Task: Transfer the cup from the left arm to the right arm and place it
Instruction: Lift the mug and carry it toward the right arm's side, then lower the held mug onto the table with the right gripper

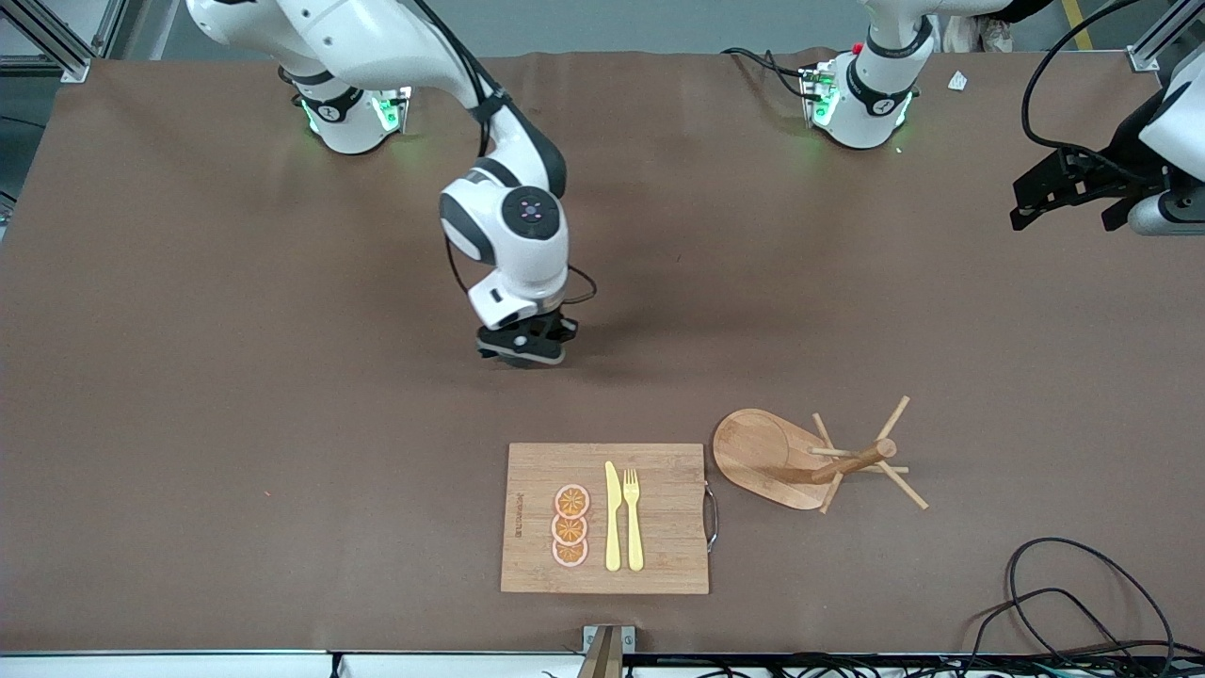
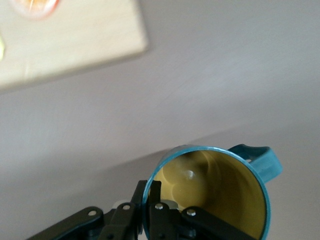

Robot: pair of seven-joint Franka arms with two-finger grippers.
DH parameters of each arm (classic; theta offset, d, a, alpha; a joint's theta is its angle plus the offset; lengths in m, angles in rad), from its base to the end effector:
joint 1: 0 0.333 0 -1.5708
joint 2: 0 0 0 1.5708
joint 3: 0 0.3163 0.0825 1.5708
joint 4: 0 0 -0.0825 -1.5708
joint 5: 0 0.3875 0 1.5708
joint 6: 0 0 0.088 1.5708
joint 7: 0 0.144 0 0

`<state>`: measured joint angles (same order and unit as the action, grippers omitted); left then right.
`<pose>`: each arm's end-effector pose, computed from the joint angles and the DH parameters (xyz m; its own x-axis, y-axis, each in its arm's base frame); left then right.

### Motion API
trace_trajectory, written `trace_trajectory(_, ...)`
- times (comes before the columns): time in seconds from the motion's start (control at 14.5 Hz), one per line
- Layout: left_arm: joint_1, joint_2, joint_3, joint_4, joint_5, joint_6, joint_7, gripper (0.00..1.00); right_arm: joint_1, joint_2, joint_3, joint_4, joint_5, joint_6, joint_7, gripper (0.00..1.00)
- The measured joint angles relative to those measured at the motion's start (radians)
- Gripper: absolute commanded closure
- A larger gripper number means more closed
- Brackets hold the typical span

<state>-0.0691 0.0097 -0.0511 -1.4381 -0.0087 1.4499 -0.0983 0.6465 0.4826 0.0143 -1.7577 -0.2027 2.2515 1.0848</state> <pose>0.5442 -0.0669 0.6341 0.9997 -0.0229 0.0012 -0.0230 -0.9997 0.0093 0.5325 0.3988 0.2570 0.9484 -0.2872 0.1348 -0.2981 -0.9520 0.0689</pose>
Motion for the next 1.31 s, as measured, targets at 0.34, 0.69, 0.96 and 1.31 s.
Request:
trace_trajectory(0.34,0.0,-0.001,0.0,0.0,0.0,0.0,0.0,0.0,-0.141,-0.347,0.0,-0.296,0.013,-0.027,0.016,1.0)
trace_trajectory(0.69,0.0,-0.002,0.001,0.0,0.0,0.0,0.0,0.0,-0.26,-0.641,-0.009,-0.609,0.028,0.0,0.021,1.0)
trace_trajectory(0.96,0.0,-0.003,0.001,0.0,0.0,0.0,0.0,0.0,-0.288,-0.674,-0.097,-0.769,0.028,0.163,0.022,1.0)
trace_trajectory(1.31,0.0,-0.003,0.001,-0.001,0.0,0.0,0.0,0.0,-0.362,-0.624,-0.177,-0.818,0.028,0.238,0.02,1.0)
